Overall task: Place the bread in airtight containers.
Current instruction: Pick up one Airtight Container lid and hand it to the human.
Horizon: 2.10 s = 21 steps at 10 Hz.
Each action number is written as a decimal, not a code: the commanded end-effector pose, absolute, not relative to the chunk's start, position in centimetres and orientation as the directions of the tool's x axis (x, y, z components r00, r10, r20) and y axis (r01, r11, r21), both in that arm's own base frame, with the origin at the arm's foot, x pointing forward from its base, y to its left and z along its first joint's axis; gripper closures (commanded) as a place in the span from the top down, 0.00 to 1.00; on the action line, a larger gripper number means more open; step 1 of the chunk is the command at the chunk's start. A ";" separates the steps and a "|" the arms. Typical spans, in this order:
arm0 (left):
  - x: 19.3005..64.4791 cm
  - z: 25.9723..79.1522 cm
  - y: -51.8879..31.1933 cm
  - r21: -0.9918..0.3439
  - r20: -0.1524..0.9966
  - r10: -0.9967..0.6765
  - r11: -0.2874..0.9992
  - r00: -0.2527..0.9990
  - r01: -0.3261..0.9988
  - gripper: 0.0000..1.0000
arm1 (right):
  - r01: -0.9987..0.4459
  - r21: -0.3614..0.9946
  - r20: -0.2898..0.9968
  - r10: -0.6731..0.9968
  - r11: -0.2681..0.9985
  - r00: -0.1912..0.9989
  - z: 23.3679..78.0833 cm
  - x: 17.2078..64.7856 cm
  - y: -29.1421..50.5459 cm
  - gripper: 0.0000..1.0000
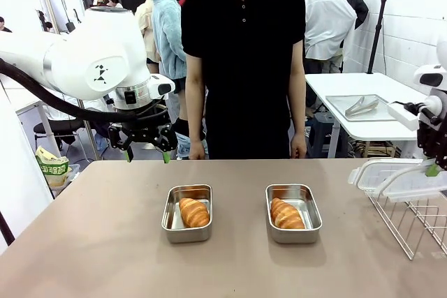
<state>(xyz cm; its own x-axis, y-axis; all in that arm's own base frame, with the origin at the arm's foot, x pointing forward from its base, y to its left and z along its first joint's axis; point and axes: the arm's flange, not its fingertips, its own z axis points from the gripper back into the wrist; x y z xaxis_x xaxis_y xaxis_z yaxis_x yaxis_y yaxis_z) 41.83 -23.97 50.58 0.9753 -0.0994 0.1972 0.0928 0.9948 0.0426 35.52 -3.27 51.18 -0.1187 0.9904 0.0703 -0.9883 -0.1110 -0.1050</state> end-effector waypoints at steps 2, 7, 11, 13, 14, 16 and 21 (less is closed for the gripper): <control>41.9 50.8 -23.8 0.049 0.196 -0.102 0.994 0.975 0.094 1.00 | -0.989 -0.065 0.058 0.989 -0.130 -0.134 53.6 35.4 -3.3 0.00; 41.9 50.8 -23.8 0.049 0.196 -0.102 0.994 0.975 0.094 1.00 | -0.970 -0.154 0.002 0.982 -0.188 -0.191 58.0 34.4 -1.2 0.00; 41.9 50.8 -23.8 0.049 0.196 -0.102 0.994 0.975 0.094 1.00 | -0.874 -0.336 -0.120 0.937 -0.350 -0.328 62.4 35.4 3.5 0.00; 41.9 50.8 -23.8 0.049 0.196 -0.102 0.994 0.975 0.094 1.00 | -0.791 -0.391 -0.154 0.881 -0.470 -0.447 64.3 38.2 6.6 0.00; 41.9 50.8 -23.8 0.049 0.196 -0.102 0.994 0.975 0.094 1.00 | -0.748 -0.425 -0.164 0.857 -0.509 -0.489 64.7 39.7 7.9 0.00; 41.9 50.8 -23.8 0.049 0.196 -0.102 0.994 0.975 0.094 1.00 | -0.666 -0.456 -0.155 0.790 -0.590 -0.594 65.4 41.8 10.0 0.00; 41.9 50.8 -23.8 0.049 0.196 -0.102 0.994 0.975 0.094 1.00 | -0.576 -0.501 -0.130 0.714 -0.646 -0.688 66.0 45.9 11.9 0.00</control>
<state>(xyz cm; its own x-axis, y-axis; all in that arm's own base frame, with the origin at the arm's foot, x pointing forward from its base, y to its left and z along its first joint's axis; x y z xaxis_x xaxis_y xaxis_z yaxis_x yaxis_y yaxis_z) 41.85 -23.97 50.57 0.9753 -0.0992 0.1972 0.0925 0.9948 0.0429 45.63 12.12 65.58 -0.6731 0.7248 -0.1467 -0.5931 -0.6476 -0.4783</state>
